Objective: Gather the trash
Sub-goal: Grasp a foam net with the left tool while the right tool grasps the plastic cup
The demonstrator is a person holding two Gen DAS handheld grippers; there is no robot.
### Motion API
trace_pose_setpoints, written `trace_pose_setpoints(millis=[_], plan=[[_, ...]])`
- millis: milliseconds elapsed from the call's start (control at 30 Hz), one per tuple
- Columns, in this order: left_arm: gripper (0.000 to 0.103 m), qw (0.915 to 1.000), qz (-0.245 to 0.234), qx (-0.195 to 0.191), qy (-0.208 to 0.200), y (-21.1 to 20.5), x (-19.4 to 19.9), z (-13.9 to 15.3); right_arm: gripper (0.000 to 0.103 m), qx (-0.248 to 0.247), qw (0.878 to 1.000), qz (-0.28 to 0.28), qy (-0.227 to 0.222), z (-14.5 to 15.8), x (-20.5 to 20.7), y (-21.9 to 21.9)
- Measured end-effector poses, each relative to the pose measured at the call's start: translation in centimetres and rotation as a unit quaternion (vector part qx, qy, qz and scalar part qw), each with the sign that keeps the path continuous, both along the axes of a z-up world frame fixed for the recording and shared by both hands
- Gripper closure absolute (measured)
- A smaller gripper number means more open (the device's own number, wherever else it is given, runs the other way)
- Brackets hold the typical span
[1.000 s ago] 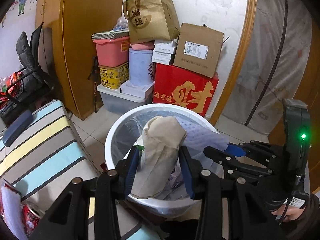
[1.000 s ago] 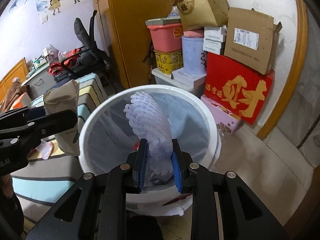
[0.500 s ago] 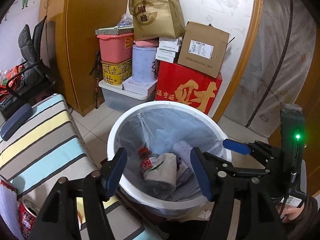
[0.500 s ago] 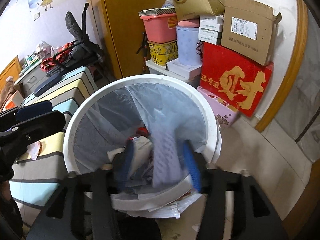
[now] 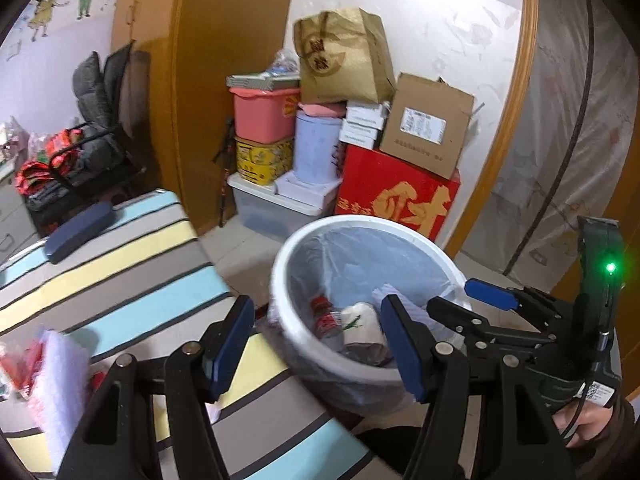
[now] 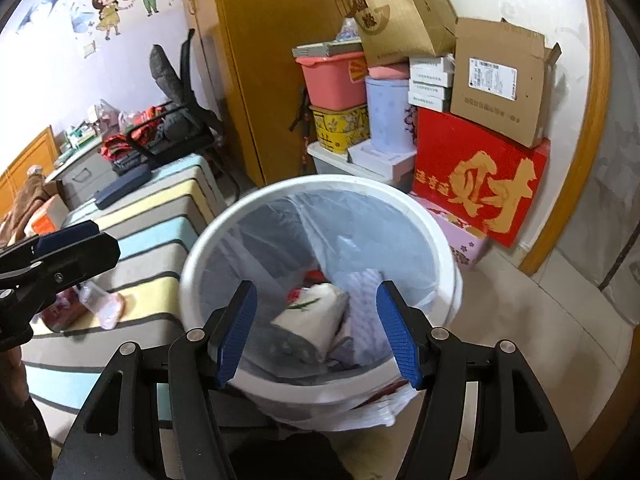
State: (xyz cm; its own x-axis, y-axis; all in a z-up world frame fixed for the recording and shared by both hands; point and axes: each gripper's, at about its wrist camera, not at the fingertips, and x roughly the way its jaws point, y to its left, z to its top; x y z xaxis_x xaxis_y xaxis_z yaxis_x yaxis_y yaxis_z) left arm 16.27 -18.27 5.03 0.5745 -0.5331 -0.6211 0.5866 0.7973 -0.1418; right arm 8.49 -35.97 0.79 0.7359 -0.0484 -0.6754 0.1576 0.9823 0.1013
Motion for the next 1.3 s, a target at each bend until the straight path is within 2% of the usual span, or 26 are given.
trace_pose_setpoints(millis=[200,467,733,933,1300], plan=[[0.035,0.9991,0.040,0.002,-0.011,4.2,-0.7,0.4,0.039,0.008,1.000,0.019,-0.007,0.1,0.1,2.3],[0.035,0.9939,0.109,0.001,-0.017,10.7,-1.0,0.4,0.039,0.015,0.998,0.056,-0.011,0.0,0.6,5.6],[0.035,0.9888,0.149,0.010,0.001,15.0,-0.7,-1.1,0.039,0.026,0.994,0.110,-0.007,-0.7,1.6,9.2],[0.035,0.9878,0.153,0.004,0.028,17.1,-0.1,-2.6,0.039,0.025,0.987,0.157,0.006,-1.3,2.8,12.0],[0.035,0.9898,0.135,0.010,0.045,16.9,1.8,-3.6,0.039,0.020,0.980,0.197,0.033,-2.6,4.7,14.9]])
